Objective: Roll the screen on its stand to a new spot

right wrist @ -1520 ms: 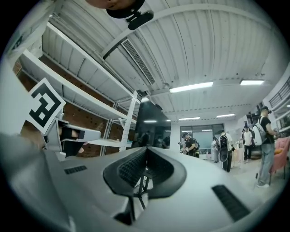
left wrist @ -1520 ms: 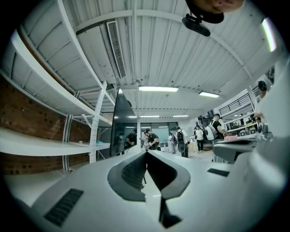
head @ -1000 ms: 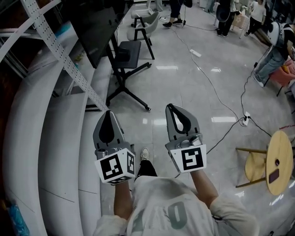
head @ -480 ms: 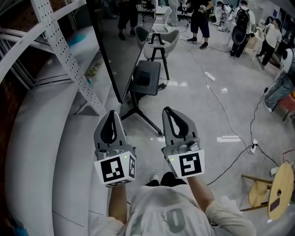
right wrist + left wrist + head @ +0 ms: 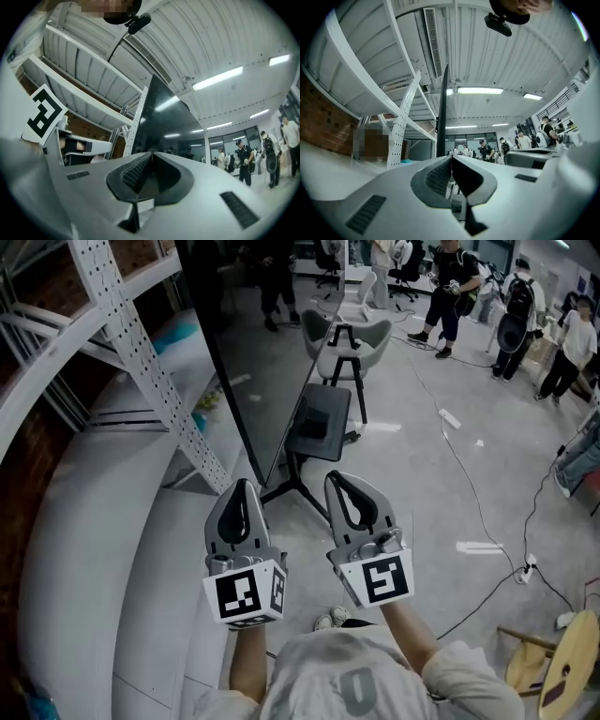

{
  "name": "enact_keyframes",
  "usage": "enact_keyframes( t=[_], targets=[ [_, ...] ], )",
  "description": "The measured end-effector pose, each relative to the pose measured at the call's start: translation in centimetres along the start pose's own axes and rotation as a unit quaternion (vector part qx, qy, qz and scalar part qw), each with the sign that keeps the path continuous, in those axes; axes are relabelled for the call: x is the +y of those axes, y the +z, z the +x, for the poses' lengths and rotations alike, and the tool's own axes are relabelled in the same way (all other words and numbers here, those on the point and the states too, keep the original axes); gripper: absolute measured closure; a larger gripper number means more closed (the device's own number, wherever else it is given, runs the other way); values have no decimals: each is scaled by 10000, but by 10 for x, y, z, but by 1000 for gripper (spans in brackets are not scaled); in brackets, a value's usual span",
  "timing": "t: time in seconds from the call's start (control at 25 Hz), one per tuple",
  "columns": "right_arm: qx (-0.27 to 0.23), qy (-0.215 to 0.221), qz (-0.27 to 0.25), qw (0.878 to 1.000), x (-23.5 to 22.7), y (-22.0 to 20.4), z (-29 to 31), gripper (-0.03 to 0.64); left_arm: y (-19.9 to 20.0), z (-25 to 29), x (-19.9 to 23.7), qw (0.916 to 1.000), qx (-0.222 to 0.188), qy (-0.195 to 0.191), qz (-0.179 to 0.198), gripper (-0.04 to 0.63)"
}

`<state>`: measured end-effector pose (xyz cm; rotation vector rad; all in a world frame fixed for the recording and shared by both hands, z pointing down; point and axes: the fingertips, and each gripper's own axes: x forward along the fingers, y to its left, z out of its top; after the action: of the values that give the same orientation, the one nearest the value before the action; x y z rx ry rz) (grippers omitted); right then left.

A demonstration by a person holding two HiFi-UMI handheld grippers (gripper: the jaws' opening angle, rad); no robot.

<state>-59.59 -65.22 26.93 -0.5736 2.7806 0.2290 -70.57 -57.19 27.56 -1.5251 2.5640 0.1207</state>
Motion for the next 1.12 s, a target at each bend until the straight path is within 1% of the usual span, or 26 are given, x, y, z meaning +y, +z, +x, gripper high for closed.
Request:
enact_keyframes(
  t=[0.16,0.28,0.32,0.36,0.4,0.52,0.56,0.64,0.76,0.88,1.0,1.12],
  targets=[
    [-50,185,210,9996,-4,-3,16,595,4,10,3,10000,-43,70,5,578],
    [-138,451,438,9979,1,2,33,589,19,23,5,9999,-102,-121,63,575],
    [-196,543,448,9973,2,5,41,542,26,30,4,9996,-121,-255,56,551],
    [-262,622,432,9968,2,9,51,425,34,38,4,9991,-139,-406,9,461],
    [-322,687,401,9963,3,12,60,371,43,47,5,9984,-149,-540,-72,395],
    [-407,850,276,9952,10,18,87,348,67,77,12,9964,-120,-777,-303,318],
    [-418,906,268,9947,13,19,94,345,75,87,13,9957,-97,-852,-345,289],
    [-411,1024,307,9934,22,16,107,334,88,105,15,9942,-53,-1003,-375,256],
    [-367,1129,254,9926,39,10,122,317,100,125,16,9931,45,-1153,-228,242],
    [-249,1071,279,9935,44,2,137,314,105,139,16,9921,139,-1247,-93,242],
    [-140,931,374,9949,42,-4,148,314,109,148,15,9903,210,-1362,-143,242],
    [21,838,276,9961,47,-16,156,314,114,155,15,9886,251,-1476,-156,242]
  ],
)
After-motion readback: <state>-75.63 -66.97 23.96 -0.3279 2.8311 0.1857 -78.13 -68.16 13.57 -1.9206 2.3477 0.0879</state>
